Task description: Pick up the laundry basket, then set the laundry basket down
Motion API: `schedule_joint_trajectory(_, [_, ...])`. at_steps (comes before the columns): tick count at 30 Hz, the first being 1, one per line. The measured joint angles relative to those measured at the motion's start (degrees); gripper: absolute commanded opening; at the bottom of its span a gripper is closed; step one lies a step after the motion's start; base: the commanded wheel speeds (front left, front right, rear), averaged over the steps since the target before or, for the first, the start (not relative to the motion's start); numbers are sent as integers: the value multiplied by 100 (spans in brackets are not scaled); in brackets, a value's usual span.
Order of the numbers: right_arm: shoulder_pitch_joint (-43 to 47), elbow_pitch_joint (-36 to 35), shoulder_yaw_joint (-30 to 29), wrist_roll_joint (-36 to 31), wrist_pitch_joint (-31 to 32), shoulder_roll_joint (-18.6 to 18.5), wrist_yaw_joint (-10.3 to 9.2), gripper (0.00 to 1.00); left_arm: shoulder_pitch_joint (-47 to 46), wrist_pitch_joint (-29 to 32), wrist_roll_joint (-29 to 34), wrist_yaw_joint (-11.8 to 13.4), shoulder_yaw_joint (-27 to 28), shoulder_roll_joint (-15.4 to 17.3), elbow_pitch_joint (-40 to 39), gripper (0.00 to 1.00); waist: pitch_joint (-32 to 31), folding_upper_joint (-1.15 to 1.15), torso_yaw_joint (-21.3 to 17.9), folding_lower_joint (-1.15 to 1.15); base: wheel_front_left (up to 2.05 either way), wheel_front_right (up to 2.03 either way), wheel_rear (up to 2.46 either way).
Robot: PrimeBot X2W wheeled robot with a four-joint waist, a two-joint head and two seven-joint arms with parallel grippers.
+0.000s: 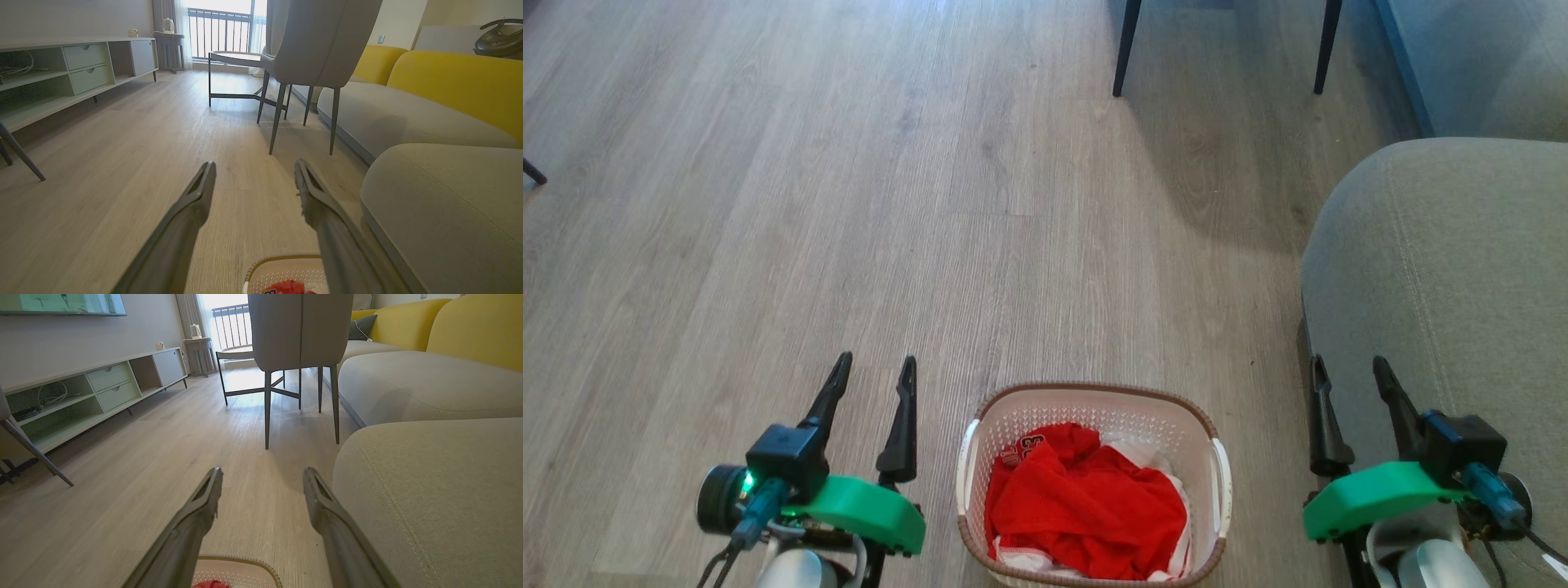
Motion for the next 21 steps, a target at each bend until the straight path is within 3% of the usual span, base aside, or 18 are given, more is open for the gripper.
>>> schedule_joint_trajectory(17, [-1, 70, 2, 1, 0, 0, 0, 100, 0, 0, -1, 0, -7, 0, 9, 100, -17, 0, -9, 0, 0, 0, 0])
schedule_joint_trajectory(18, [-1, 75, 3, 1, 0, 0, 0, 0, 0, 0, -4, -5, -12, 0, 9, 0, -16, 0, -11, 0, 0, 0, 0])
schedule_joint_trajectory(21, [23, 243, 8, 1, 12, 10, 0, 0, 32, 16, -48, -4, -23, 3, 175, 0, -13, 0, -13, 0, 0, 0, 0])
